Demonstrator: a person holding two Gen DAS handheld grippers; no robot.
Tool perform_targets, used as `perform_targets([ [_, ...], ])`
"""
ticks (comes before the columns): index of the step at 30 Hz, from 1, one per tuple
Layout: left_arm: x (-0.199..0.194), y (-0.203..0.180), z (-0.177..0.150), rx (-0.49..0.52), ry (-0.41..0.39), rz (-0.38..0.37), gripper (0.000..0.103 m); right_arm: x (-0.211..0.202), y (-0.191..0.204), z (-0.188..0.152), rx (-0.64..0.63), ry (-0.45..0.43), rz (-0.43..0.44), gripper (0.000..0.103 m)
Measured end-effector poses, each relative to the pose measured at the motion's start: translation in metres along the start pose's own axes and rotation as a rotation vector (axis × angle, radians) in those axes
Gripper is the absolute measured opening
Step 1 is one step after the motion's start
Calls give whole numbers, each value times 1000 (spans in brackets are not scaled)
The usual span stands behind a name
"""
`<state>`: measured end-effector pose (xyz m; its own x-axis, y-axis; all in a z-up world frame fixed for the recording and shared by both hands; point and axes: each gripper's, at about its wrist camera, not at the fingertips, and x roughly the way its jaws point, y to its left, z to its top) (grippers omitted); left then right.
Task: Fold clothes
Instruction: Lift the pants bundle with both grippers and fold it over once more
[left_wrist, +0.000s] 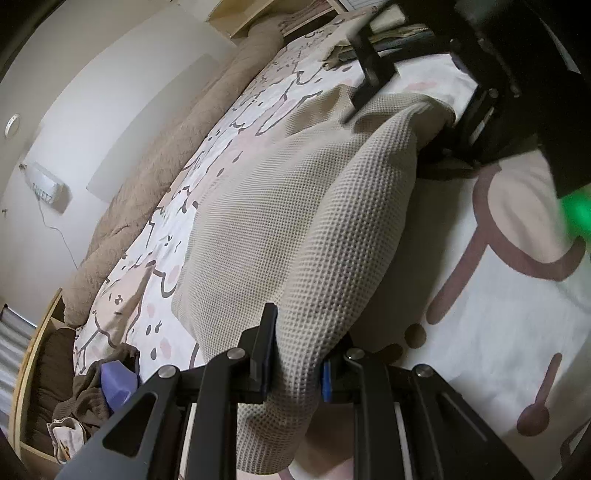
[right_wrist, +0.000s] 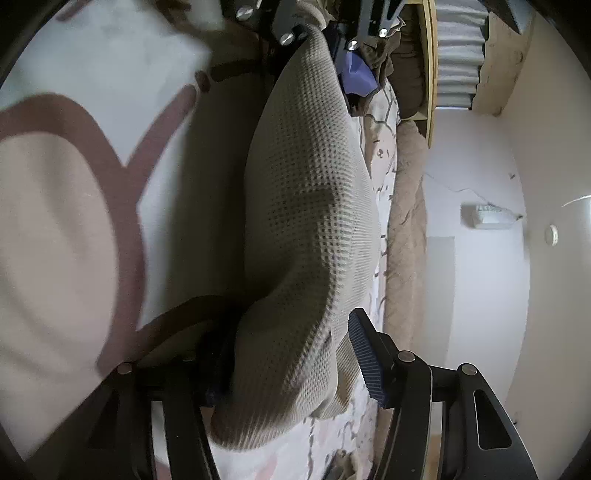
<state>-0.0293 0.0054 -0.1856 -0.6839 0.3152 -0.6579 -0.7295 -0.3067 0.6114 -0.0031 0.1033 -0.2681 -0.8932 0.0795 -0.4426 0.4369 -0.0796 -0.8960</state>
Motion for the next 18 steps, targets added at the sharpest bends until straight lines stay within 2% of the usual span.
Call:
perform_targets([
  [1,0,-3,-1,21,-3,11,20,3,0,0,-3,3,-2,32],
  [3,0,-9,-3,68,-9,36,23,5,-1,-2,-2,-1,6,23],
  [5,1,-19,-7,147,-18,75,26,5,-3,-4,-11,-4,19,21],
  [6,1,-22,-9,170,-14,85,32,3,-4,-5,-14,-6,25,20],
  [7,2,-23,-12,182,-5,88,34,2,-6,-6,-14,-8,33,20],
  [12,4,-25,-21,234,19,101,36,5,-16,-7,-12,-22,65,19],
  [15,10,-24,-21,248,32,99,35,7,-19,-8,-6,-29,80,19],
  [16,12,-23,-21,244,37,96,25,8,-19,-8,-10,-30,83,19],
  [18,14,-18,-17,211,47,89,20,7,-19,-9,-16,-32,92,17],
])
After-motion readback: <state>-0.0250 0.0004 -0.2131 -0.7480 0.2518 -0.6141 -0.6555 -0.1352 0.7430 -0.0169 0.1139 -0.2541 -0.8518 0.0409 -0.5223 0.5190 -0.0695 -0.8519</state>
